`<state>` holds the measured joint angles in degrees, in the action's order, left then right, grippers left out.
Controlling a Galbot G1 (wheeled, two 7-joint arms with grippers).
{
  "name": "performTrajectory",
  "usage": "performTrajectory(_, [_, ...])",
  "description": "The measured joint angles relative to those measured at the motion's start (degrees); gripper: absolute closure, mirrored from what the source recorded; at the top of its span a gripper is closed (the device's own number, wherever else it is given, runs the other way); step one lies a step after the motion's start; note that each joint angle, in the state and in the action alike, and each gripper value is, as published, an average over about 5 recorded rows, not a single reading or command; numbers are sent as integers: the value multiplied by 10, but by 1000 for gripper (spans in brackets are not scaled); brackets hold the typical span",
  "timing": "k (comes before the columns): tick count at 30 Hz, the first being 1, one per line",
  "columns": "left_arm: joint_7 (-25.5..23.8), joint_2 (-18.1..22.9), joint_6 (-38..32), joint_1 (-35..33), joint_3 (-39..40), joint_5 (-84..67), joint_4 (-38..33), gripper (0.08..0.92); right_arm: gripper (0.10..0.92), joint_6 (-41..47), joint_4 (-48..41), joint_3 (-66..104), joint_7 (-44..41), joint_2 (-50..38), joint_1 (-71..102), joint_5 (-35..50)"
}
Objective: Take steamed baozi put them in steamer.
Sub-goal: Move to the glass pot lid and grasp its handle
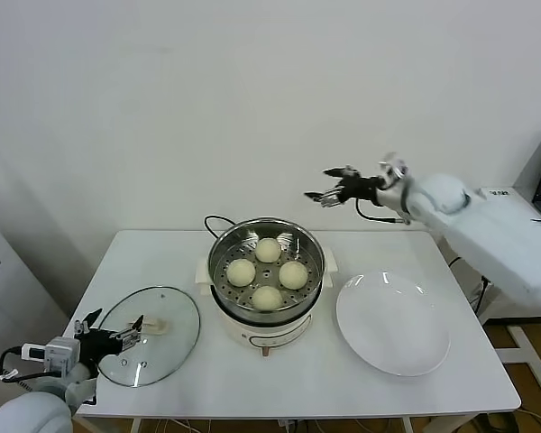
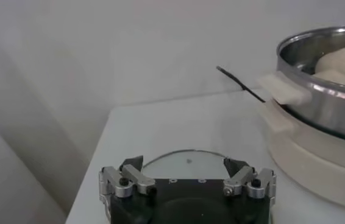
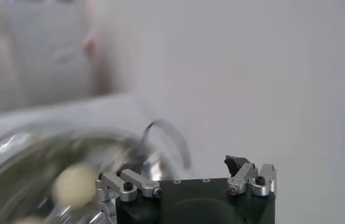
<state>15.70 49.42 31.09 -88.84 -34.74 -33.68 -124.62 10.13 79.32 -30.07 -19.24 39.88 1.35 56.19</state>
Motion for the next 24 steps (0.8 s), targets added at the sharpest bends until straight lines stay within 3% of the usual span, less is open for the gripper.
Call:
performTrajectory(10, [-50,-22,-75,-10,4,129,39,177,203,-77,105,367,115,43,366,-98])
performTrajectory(24, [-78,-3,-199,-28,24,468,118,177,203,-126,146,633,113,176,662,-235])
